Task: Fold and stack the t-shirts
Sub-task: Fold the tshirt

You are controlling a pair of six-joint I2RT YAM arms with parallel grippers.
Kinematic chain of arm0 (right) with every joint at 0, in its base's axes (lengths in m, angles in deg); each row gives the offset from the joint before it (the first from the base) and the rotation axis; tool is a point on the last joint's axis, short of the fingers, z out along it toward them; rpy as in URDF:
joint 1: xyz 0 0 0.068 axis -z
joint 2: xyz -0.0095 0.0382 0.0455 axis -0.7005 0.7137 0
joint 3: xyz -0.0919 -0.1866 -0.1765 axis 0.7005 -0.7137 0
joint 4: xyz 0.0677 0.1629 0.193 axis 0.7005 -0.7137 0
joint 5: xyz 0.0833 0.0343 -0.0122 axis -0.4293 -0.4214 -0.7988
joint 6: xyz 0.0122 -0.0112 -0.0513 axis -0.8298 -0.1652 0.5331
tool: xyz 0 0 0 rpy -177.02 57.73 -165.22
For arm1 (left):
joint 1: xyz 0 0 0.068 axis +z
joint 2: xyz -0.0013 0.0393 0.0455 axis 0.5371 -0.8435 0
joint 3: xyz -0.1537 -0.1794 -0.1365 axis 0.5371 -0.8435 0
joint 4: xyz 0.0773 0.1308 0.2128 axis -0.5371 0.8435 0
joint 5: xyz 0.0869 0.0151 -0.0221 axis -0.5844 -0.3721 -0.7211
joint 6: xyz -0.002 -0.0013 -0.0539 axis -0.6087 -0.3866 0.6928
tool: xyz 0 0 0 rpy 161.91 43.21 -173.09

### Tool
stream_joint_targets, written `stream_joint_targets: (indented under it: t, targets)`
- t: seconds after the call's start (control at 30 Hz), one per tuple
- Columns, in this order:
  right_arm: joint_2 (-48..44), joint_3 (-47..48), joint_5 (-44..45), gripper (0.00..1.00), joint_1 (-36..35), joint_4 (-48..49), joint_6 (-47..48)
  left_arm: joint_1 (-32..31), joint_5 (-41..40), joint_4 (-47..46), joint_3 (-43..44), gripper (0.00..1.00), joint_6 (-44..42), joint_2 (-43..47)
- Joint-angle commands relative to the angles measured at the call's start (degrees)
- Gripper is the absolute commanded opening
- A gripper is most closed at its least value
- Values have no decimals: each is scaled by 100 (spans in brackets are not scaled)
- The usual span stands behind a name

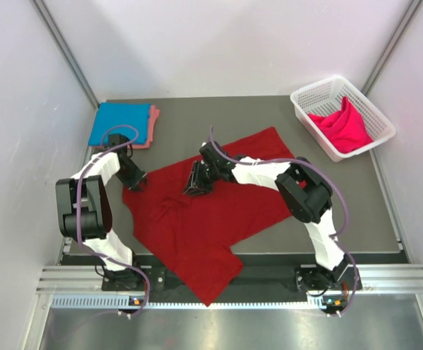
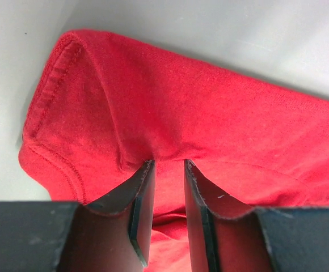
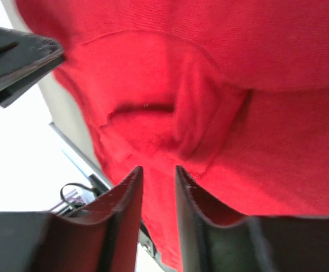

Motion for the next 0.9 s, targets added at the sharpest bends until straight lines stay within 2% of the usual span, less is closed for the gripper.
stream_joint_targets:
  t: [0.0, 0.17, 0.43, 0.63, 0.77, 0.87]
  targets:
    - [188, 397, 174, 27, -160, -349, -129, 22, -50, -146, 64, 32, 67, -85]
    - [189, 450, 297, 26, -213, -604, -6, 22, -76, -93, 179, 33, 67, -234]
    - [364, 564, 174, 32, -292, -718, -23, 22, -102, -85, 275, 33, 41, -393]
    - [592, 731, 226, 30, -310, -832, -102, 31, -120, -58, 302, 34, 58, -428]
    - [707, 784, 183, 25, -318, -920, -103, 40, -155, -32, 293, 34, 32, -463]
    - [620, 776, 279, 15, -310, -1000, 82, 66, -190, -49, 293, 34, 23, -463]
